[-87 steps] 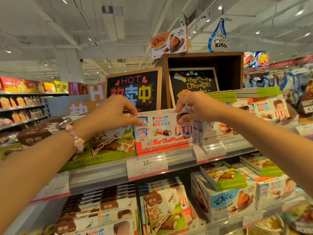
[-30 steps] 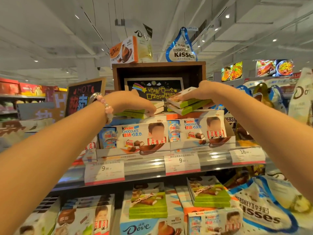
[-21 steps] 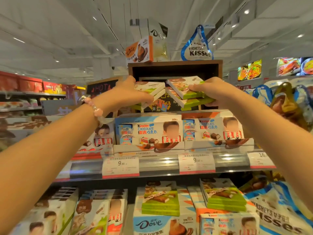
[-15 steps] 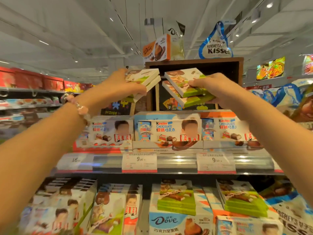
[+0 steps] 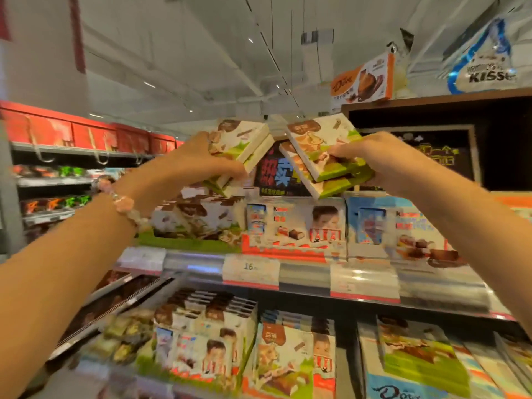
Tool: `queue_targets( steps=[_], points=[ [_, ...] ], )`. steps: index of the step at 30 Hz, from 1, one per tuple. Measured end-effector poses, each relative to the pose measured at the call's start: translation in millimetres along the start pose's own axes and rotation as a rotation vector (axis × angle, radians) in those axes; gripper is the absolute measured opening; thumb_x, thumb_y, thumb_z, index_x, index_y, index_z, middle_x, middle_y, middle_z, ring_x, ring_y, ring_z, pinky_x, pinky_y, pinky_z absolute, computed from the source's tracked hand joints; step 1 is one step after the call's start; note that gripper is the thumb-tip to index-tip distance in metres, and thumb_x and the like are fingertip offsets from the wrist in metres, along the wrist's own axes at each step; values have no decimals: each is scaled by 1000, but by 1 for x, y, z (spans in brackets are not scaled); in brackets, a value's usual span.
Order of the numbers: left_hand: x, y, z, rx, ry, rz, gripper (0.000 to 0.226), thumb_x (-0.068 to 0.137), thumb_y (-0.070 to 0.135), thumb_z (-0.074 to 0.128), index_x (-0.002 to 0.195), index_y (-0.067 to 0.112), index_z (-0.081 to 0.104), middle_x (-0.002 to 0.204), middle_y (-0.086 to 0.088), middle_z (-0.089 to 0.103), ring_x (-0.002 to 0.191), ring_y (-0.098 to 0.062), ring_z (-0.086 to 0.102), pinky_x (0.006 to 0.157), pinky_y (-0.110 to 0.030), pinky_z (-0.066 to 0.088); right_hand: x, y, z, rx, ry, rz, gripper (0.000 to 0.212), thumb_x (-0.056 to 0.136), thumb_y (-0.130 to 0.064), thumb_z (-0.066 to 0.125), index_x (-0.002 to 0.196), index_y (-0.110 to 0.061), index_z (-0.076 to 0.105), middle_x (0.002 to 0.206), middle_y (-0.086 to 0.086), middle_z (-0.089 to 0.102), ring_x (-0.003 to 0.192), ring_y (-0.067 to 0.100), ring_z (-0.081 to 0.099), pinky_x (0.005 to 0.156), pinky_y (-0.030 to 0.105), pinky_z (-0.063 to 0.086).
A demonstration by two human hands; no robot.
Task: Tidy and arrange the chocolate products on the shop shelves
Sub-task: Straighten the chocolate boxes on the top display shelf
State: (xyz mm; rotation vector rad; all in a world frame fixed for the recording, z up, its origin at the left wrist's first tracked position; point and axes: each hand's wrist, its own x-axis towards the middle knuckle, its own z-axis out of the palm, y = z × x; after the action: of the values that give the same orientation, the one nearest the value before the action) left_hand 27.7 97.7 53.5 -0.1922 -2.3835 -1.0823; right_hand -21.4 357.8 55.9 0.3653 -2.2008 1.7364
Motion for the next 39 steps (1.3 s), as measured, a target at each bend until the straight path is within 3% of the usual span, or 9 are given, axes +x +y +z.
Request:
queue_targets(
  steps=[3, 5, 7, 12, 16, 26, 30, 36, 39],
  points=[
    [0, -29, -28, 38, 20, 77, 67, 62, 27, 81, 116, 21, 42, 104, 3, 56, 89, -10, 55, 68, -25, 44, -1, -10, 33, 62, 40, -15, 23, 86, -16, 63, 106, -6, 55, 100, 12, 64, 75, 19, 67, 61, 33, 59],
    [0, -47, -47, 102, 34, 170, 79, 60, 27, 82, 127, 21, 40, 105, 6, 55, 89, -5, 53, 66, -19, 40, -3, -16, 52, 59, 55, -46, 7, 90, -9, 55, 96, -11, 54, 90, 11, 58, 76, 18, 60, 63, 23, 54],
    [0, -65, -65, 167, 25, 246, 91, 58, 26, 84, 134, 22, 35, 103, 14, 50, 85, 3, 50, 61, -8, 37, -2, -20, 72, 67, 49, -93, 12, 91, -6, 51, 101, -12, 52, 82, 5, 53, 65, 11, 52, 53, 17, 48],
    [9, -110, -103, 258, -87, 296, 116, 45, 39, 81, 143, 27, 21, 107, 21, 42, 89, 5, 48, 67, -10, 35, 11, -29, 131, 99, 156, -166, 18, 94, -6, 47, 110, -2, 55, 100, 12, 63, 89, 25, 62, 78, 37, 52],
    [20, -137, -109, 252, -74, 282, 121, 45, 39, 85, 145, 27, 18, 125, 9, 39, 107, -11, 47, 84, -22, 43, 23, -22, 165, -39, 208, -247, 28, 93, -7, 49, 121, -4, 51, 102, 5, 60, 99, 20, 57, 64, 23, 43],
    [40, -163, -86, 18, -3, 325, 94, 50, 36, 87, 128, 22, 36, 94, 21, 41, 87, 0, 48, 64, -15, 36, 27, -1, 202, -314, 80, -236, 19, 93, -13, 53, 110, -19, 47, 95, -8, 57, 86, 1, 54, 63, 14, 40],
    [48, -165, -83, 20, -47, 302, 98, 54, 37, 85, 135, 22, 31, 115, 7, 46, 102, -12, 49, 82, -28, 44, 29, 2, 201, -227, -61, -105, 17, 91, -9, 56, 96, -23, 48, 100, 0, 62, 100, 18, 59, 87, 33, 48],
    [50, -159, -79, -59, -68, 284, 86, 44, 46, 83, 112, 33, 32, 95, 22, 44, 87, -1, 48, 67, -19, 41, 33, -1, 197, -229, -122, 36, 47, 85, -7, 62, 121, -22, 35, 106, 1, 58, 98, 19, 59, 79, 33, 51],
    [50, -160, -77, -78, -72, 291, 72, 49, 39, 85, 102, 37, 37, 95, 20, 48, 85, 1, 50, 64, -18, 41, 33, 0, 199, -169, -141, -9, 37, 89, -24, 60, 120, -22, 41, 111, -1, 60, 100, 13, 58, 80, 27, 45]
  ],
)
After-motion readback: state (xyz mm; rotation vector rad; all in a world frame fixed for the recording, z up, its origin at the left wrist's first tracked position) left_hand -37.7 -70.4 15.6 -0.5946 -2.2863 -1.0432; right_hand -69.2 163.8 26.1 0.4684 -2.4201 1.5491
